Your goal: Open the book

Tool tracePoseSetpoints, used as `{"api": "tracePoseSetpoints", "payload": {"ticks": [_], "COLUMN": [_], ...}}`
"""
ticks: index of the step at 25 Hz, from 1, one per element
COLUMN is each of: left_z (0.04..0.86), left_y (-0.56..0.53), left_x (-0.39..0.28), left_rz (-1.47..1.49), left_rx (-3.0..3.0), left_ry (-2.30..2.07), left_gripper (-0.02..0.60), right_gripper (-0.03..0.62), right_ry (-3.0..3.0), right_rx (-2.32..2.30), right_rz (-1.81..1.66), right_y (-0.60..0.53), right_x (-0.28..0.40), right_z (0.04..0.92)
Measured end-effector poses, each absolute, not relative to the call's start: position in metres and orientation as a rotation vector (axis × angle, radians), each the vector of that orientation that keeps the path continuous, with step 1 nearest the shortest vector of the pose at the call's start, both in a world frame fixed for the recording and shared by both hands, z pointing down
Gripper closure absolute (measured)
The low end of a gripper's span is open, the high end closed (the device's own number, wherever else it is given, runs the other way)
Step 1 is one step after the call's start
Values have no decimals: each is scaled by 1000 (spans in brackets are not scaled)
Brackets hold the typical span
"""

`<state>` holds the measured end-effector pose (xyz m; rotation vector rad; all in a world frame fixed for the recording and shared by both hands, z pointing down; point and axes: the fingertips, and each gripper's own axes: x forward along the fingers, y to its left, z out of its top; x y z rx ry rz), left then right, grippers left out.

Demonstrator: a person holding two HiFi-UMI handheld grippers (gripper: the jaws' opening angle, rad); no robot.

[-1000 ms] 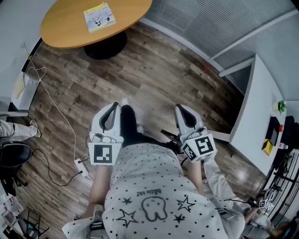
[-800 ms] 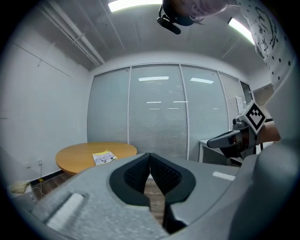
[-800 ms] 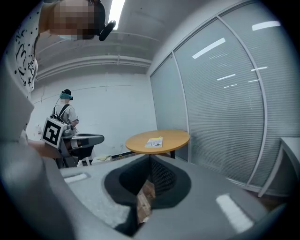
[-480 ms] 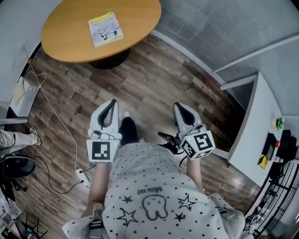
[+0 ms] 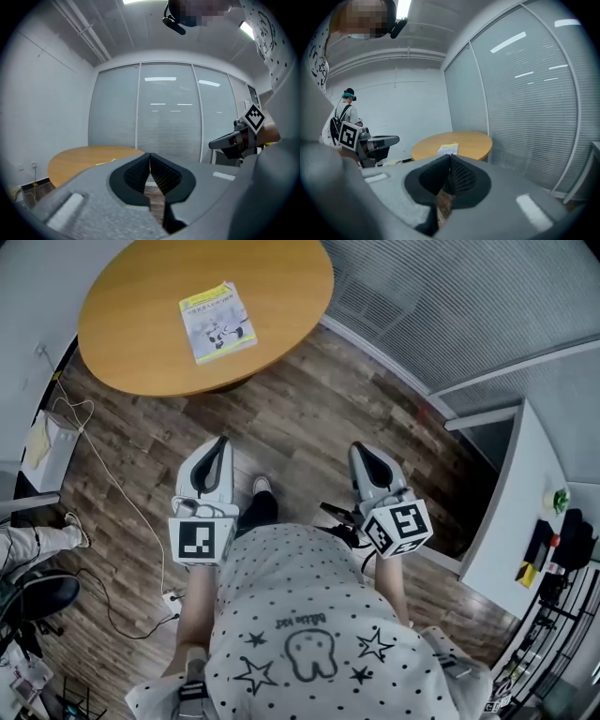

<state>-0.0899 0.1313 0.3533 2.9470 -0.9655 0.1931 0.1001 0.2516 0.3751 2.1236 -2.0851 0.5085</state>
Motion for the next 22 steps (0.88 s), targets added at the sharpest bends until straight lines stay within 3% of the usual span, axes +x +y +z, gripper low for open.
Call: {"api": "tracePoseSetpoints", "payload": {"ticks": [22], "left_z": [369], "left_y": [44], "left_x": [-97], "left_rz": [260], "left_rx": [2877], "left_ry": [-1110], "left_gripper": [571], "right_gripper": [589], "right_ry": [-2084], "right_rx": [2142], "right_rz": [512], "right_y": [159], "right_x": [132], "right_z": [386]}}
